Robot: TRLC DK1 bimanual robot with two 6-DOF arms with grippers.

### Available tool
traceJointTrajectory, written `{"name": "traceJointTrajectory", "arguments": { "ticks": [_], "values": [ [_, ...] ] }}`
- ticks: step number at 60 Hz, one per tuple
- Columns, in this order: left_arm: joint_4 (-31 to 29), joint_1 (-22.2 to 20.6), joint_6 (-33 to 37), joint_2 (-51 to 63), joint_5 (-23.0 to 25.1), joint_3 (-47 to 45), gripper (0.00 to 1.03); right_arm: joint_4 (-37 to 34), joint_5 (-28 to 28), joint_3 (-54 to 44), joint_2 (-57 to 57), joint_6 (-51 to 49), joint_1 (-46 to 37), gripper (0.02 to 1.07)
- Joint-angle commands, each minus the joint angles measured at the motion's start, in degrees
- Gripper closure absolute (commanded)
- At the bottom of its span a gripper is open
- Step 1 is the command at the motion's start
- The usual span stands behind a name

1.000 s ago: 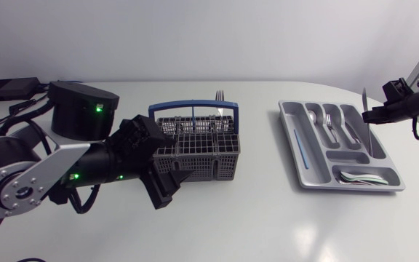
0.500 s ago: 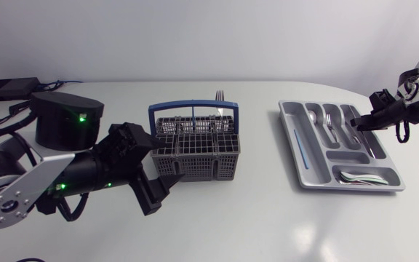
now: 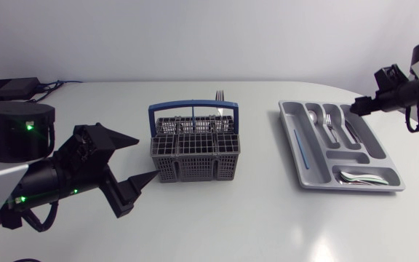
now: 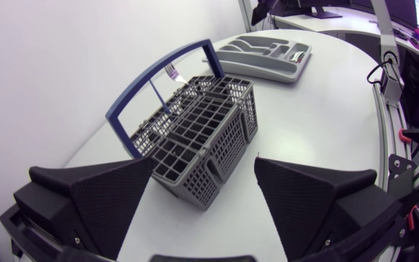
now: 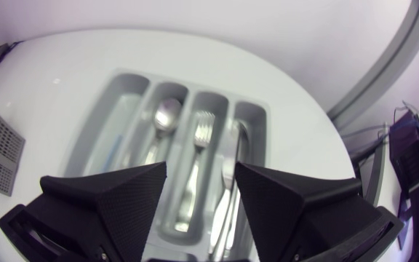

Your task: Unload the cutlery basket into the drawer organizer.

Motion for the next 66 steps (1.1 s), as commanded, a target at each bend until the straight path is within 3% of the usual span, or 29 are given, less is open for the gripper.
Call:
{"name": "traceJointTrajectory", "arguments": {
  "ticks": [1, 11, 24, 28, 33, 44, 47, 66],
  "values": [
    [-0.24, 1.98, 1.63, -0.50, 0.75, -2.87, 0.07, 1.23, -1.25, -5.65, -6.71, 2.18, 4.98, 0.27],
    [3.46, 5.41, 2.16, 0.73, 1.28, -5.33, 0.07, 1.14, -5.03, -9.34, -12.51, 6.66, 14.73, 0.27],
    [9.70, 8.31, 1.90, 9.34, 2.07, -4.89, 0.09, 1.49, -6.70, -8.64, -11.01, 12.20, 26.42, 0.28],
    [11.28, 8.40, 1.72, 11.62, 2.16, -4.71, 0.14, 2.46, -6.70, -8.11, -10.13, 13.43, 28.62, 0.35],
    [13.30, 8.40, 1.20, 14.53, 2.16, -4.62, 0.28, 2.72, -6.70, -6.53, -8.29, 15.62, 31.87, 0.54],
    [18.48, 9.01, -0.65, 21.47, 2.16, -3.83, 0.73, 2.28, -10.13, -3.19, -4.51, 19.23, 34.86, 0.97],
    [19.36, 9.10, -1.44, 23.84, 2.07, -2.95, 0.86, 2.11, -11.19, -2.49, -3.63, 20.02, 35.39, 1.00],
    [22.97, 9.37, -3.11, 35.09, 2.16, 3.99, 0.87, -2.20, -17.16, -1.87, -2.31, 21.60, 36.88, 1.01]
  ]
}}
